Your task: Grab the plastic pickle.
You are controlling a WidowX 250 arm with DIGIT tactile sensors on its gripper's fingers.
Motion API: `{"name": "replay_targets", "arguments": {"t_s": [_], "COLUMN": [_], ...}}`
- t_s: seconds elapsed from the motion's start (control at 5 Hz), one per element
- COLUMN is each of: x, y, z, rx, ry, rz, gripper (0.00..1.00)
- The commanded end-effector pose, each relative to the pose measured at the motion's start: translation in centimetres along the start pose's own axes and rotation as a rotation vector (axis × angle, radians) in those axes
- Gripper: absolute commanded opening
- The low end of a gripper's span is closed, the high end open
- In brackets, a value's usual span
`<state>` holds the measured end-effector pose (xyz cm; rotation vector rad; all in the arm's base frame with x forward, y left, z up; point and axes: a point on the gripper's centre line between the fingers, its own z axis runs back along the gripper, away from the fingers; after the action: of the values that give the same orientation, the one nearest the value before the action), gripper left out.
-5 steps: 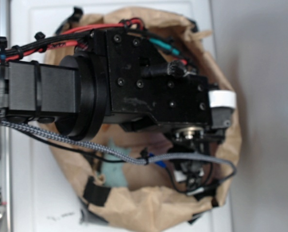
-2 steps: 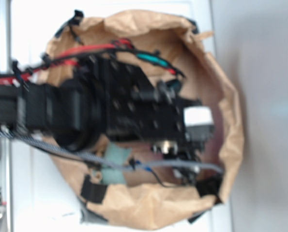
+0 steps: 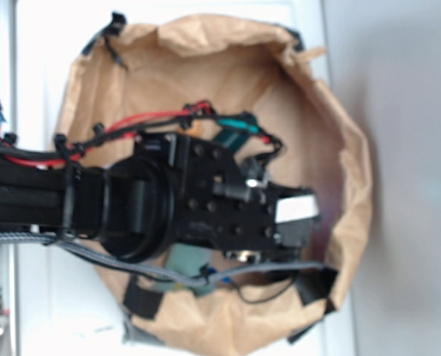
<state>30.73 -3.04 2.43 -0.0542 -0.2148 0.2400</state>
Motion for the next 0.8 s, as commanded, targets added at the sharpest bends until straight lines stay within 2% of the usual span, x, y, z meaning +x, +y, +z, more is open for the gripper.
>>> {"name": "replay_targets", "arguments": {"t_s": [0.0, 0.2, 0.6], "x": [1.9, 2.0, 2.4], "y": [-0.2, -0.1, 0.0], "z": [9.4, 11.9, 13.1], "rx": [-0.16, -0.191, -0.158], "ry": [0.054, 0.063, 0.079], "rz": [0.02, 0.028, -0.009], "gripper": [0.0, 0.0, 0.0]}}
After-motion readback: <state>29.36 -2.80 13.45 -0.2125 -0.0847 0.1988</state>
